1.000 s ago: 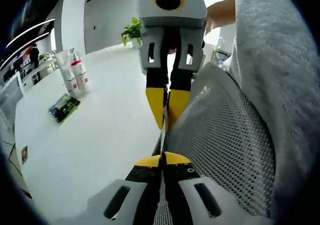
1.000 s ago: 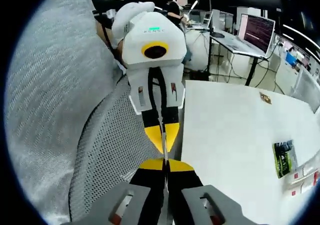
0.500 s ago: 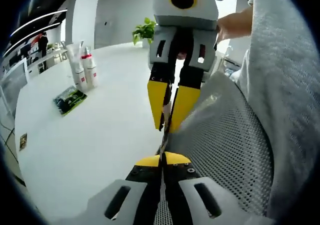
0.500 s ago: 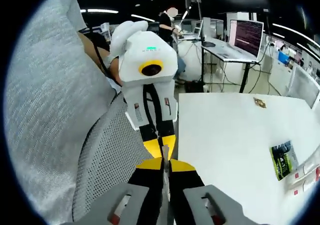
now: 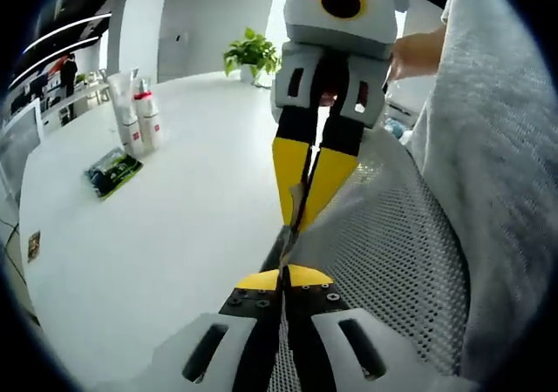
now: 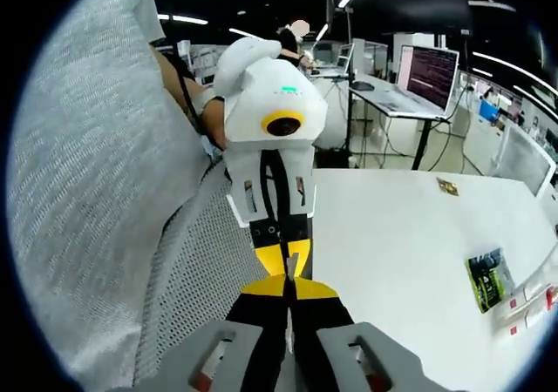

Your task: Arrange the skincare products in the storage area until every visible bottle or jar stands upright without overlapping.

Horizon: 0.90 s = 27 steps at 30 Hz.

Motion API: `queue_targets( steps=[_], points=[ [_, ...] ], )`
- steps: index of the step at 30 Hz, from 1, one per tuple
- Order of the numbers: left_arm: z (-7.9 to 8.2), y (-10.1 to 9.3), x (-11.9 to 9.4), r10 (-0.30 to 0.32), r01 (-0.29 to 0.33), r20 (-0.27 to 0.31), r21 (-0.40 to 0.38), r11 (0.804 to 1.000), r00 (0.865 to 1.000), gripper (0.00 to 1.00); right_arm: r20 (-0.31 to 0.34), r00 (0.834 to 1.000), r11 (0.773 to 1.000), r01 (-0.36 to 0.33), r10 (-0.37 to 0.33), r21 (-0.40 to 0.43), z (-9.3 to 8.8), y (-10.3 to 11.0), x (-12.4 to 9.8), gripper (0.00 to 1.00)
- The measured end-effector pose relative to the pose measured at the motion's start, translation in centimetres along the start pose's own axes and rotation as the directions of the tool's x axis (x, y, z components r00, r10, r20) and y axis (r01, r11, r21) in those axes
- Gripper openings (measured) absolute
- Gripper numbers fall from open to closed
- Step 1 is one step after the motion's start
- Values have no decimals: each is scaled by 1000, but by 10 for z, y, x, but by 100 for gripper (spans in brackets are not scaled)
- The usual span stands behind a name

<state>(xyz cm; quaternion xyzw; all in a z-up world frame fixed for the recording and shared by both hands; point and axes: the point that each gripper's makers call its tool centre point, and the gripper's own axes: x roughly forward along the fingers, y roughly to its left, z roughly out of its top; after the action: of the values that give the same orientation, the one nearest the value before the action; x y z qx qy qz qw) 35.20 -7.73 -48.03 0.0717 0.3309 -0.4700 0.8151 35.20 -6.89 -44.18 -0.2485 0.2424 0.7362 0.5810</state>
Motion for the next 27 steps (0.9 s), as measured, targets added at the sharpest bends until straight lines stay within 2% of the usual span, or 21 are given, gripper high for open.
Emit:
queue_targets(
  steps=[4, 5, 8, 10, 11, 12, 14, 15, 16, 17, 18, 20, 27],
  points=[
    [-4, -2, 1, -12, 12, -20, -5, 1000, 1000, 0, 46, 998, 996, 42, -46, 83, 6, -7, -6, 0],
    [-4, -2, 1, -18, 17, -21, -14, 1000, 1000, 0, 84, 994, 994, 58, -67, 98, 12, -10, -9, 0],
    [-3, 2, 1, -17, 16, -18, -46, 999, 1000, 0, 132, 984, 984, 101, -121, 146, 17, -18, -18, 0],
    [-1, 4, 0, -15, 15, -4, -76, 997, 1000, 0, 167, 964, 963, 172, -208, 208, 18, -30, -28, 0],
    [1, 5, -1, -13, 14, 5, -83, 996, 1000, 0, 190, 943, 950, 235, -275, 207, 19, -40, -37, 0],
    [2, 5, -1, -15, 17, 15, -104, 994, 1000, 0, 200, 937, 946, 242, -286, 218, 19, -41, -40, 0],
    [6, 9, -3, -20, 25, 38, -152, 988, 999, 0, 240, 886, 894, 312, -396, 323, 16, -57, -55, 0],
    [8, 12, -4, -14, 24, 53, -187, 982, 999, 0, 233, 874, 877, 337, -426, 342, 12, -61, -59, 2],
    [10, 16, -6, -10, 25, 65, -234, 972, 998, 0, 219, 853, 851, 379, -474, 364, 6, -68, -65, 4],
    [12, 20, -8, -5, 25, 81, -256, 966, 997, 0, 211, 843, 839, 400, -495, 368, 2, -71, -68, 7],
    [15, 25, -10, 1, 30, 103, -297, 954, 995, 0, 197, 837, 826, 413, -510, 382, -5, -73, -69, 9],
    [18, 32, -13, 11, 31, 125, -331, 943, 992, 0, 172, 828, 810, 444, -534, 383, -14, -76, -69, 10],
    [19, 54, -18, 44, 17, 135, -416, 909, 990, 0, 111, 797, 765, 516, -594, 385, -37, -82, -69, 9]
  ],
)
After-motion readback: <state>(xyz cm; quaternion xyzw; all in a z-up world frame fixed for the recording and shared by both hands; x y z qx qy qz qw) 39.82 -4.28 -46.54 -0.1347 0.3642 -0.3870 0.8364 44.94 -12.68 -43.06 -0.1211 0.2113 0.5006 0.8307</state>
